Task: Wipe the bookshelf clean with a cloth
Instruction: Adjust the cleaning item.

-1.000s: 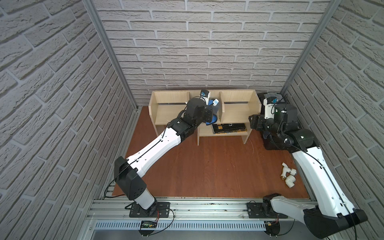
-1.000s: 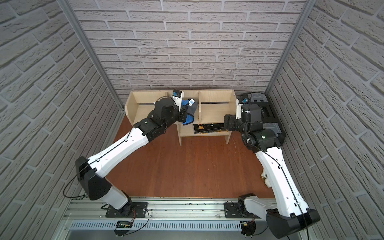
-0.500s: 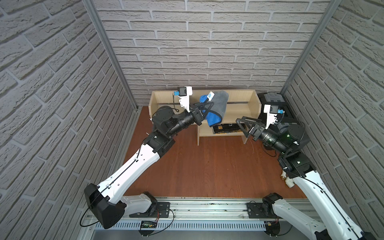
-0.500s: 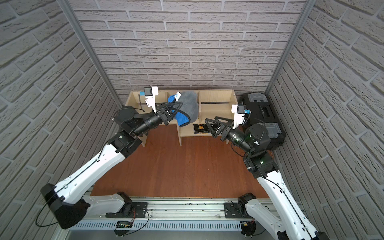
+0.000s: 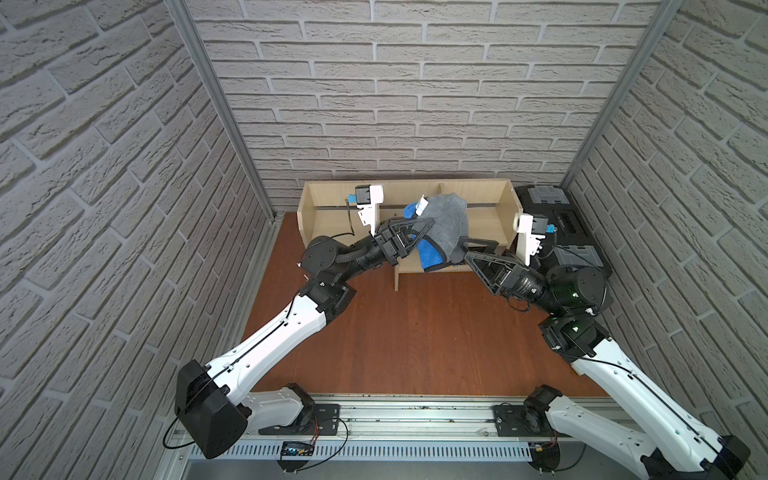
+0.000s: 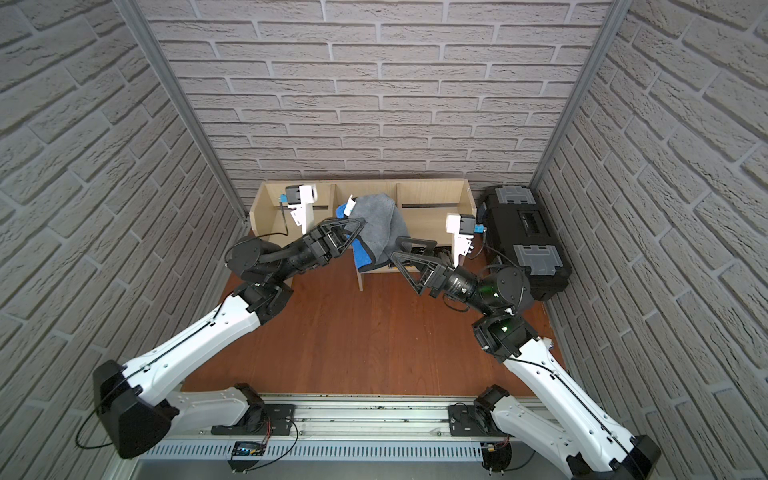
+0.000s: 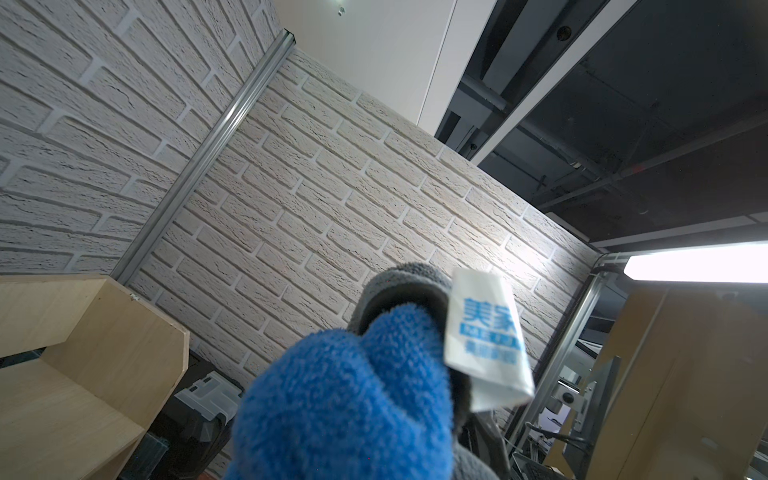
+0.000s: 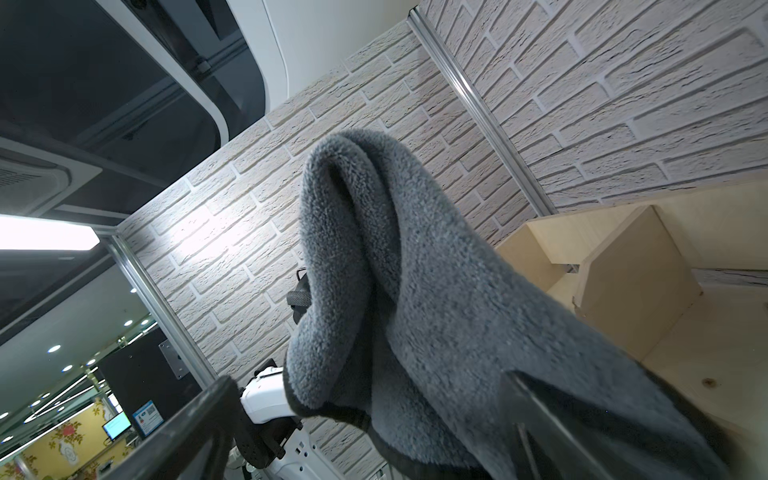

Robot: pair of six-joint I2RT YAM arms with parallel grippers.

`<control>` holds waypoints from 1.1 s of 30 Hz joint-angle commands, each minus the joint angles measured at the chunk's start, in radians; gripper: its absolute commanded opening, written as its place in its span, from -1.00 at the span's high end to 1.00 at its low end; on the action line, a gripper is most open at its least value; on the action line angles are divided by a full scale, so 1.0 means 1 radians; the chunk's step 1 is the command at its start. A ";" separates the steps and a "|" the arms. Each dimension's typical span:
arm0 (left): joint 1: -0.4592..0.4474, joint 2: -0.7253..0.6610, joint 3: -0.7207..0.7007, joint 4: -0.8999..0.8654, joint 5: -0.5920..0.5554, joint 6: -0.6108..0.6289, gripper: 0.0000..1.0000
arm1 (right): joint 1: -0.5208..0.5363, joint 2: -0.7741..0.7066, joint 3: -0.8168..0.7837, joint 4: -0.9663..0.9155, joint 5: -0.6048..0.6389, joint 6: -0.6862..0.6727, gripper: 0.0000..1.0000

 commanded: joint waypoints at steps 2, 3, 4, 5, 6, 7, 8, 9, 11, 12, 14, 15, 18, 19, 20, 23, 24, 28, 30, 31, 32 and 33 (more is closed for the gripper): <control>-0.020 0.019 -0.027 0.127 0.040 -0.018 1.00 | 0.037 0.005 0.050 -0.031 0.041 -0.073 -0.99; -0.019 0.021 -0.029 0.156 0.045 -0.032 1.00 | 0.039 -0.003 0.048 -0.053 0.053 -0.092 -0.99; -0.020 0.016 -0.030 0.173 0.048 -0.034 1.00 | 0.039 -0.016 0.040 -0.071 0.067 -0.110 -0.99; -0.020 0.009 -0.028 0.169 0.046 -0.030 1.00 | 0.039 -0.031 0.031 -0.091 0.081 -0.124 -0.99; -0.020 -0.001 -0.024 0.155 0.043 -0.024 1.00 | 0.038 -0.053 0.018 -0.115 0.108 -0.142 -1.00; -0.020 -0.011 -0.017 0.139 0.041 -0.019 1.00 | 0.039 -0.076 0.004 -0.144 0.147 -0.156 -1.00; -0.022 -0.018 -0.013 0.136 0.043 -0.016 1.00 | 0.039 -0.097 -0.010 -0.167 0.187 -0.167 -1.00; -0.025 -0.024 -0.010 0.137 0.048 -0.015 1.00 | 0.038 -0.117 -0.024 -0.195 0.235 -0.171 -1.00; -0.035 -0.032 0.000 0.137 0.066 -0.011 1.00 | 0.038 -0.134 -0.051 -0.188 0.273 -0.155 -1.00; -0.040 -0.035 0.006 0.132 0.077 -0.003 1.00 | 0.039 -0.130 -0.061 -0.163 0.263 -0.140 -1.00; -0.043 -0.042 0.003 0.114 0.085 0.017 1.00 | 0.039 -0.105 -0.063 -0.119 0.219 -0.107 -1.00; -0.042 -0.046 -0.002 0.098 0.083 0.028 1.00 | 0.039 -0.084 -0.058 -0.093 0.182 -0.088 -1.00; -0.041 -0.051 -0.020 0.077 0.073 0.059 1.00 | 0.043 -0.036 -0.045 0.019 0.064 -0.027 -1.00; -0.042 -0.050 -0.025 0.071 0.069 0.065 1.00 | 0.049 -0.027 -0.051 0.072 0.043 -0.003 -1.00; -0.042 -0.048 -0.029 0.070 0.066 0.068 1.00 | 0.054 -0.025 -0.052 0.102 0.031 0.009 -1.00; -0.041 -0.033 -0.036 0.071 0.066 0.071 1.00 | 0.082 -0.020 -0.031 0.124 0.004 0.009 -1.00; -0.041 -0.030 -0.037 0.070 0.064 0.072 1.00 | 0.096 -0.020 -0.019 0.117 0.000 0.000 -1.00; -0.042 -0.024 -0.044 0.025 0.058 0.112 1.00 | 0.141 -0.032 0.011 0.069 0.019 -0.050 -0.97; -0.042 -0.019 -0.050 0.018 0.058 0.118 1.00 | 0.148 -0.040 0.015 0.050 0.037 -0.065 -0.95; -0.043 -0.017 -0.052 0.011 0.059 0.126 1.00 | 0.151 -0.042 0.017 0.046 0.043 -0.068 -0.95; -0.045 -0.015 -0.052 -0.003 0.061 0.137 1.00 | 0.151 -0.041 0.018 0.047 0.044 -0.069 -0.94; -0.046 -0.016 -0.054 -0.026 0.060 0.152 1.00 | 0.153 -0.040 0.020 0.050 0.044 -0.069 -0.94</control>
